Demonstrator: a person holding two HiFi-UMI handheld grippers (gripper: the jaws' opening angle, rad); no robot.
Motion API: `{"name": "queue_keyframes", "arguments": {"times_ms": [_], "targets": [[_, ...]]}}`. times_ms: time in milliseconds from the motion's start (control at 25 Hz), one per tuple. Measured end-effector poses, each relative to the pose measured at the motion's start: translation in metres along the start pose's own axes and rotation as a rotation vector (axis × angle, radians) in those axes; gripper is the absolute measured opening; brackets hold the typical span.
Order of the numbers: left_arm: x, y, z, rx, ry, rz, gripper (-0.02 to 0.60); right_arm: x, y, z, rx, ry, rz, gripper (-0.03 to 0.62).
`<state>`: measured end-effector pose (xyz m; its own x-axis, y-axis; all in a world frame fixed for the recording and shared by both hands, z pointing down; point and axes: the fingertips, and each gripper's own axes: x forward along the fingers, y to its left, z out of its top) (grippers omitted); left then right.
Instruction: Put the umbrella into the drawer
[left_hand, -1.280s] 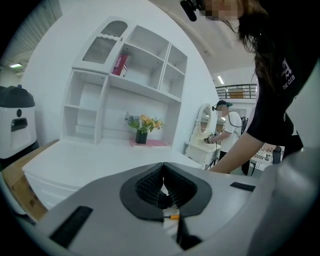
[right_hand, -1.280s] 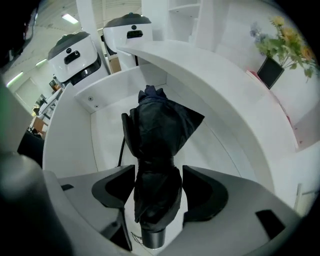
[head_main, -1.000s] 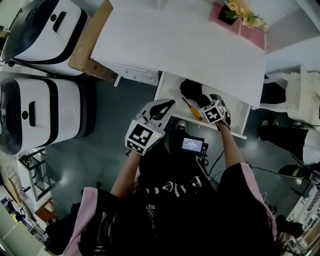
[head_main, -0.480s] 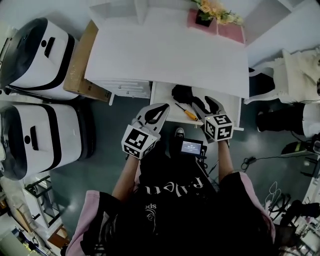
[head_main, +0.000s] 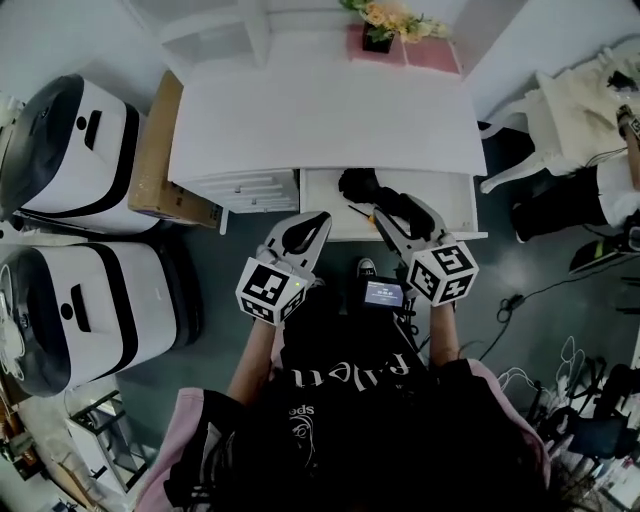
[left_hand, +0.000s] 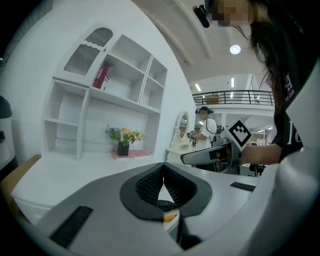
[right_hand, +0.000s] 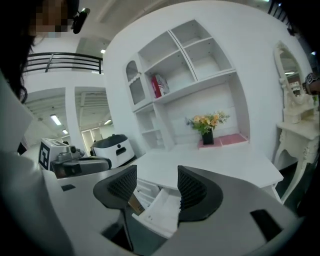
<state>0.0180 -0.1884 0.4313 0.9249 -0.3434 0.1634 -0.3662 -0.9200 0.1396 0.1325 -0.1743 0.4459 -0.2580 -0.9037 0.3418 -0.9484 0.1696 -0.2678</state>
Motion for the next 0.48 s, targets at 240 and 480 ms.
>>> {"name": "queue_keyframes", "arguments": {"times_ms": [240, 480], "targets": [[-0.018, -0.015, 0.004, -0.019, -0.009, -0.054, 0.014, -0.029, 0.027, -0.004, 0.034, -0.045, -0.043, 0.281], [-0.019, -0.037, 0.002, -0.038, -0.015, -0.074, 0.014, -0.050, 0.045, -0.015, 0.034, -0.034, -0.023, 0.281]]}}
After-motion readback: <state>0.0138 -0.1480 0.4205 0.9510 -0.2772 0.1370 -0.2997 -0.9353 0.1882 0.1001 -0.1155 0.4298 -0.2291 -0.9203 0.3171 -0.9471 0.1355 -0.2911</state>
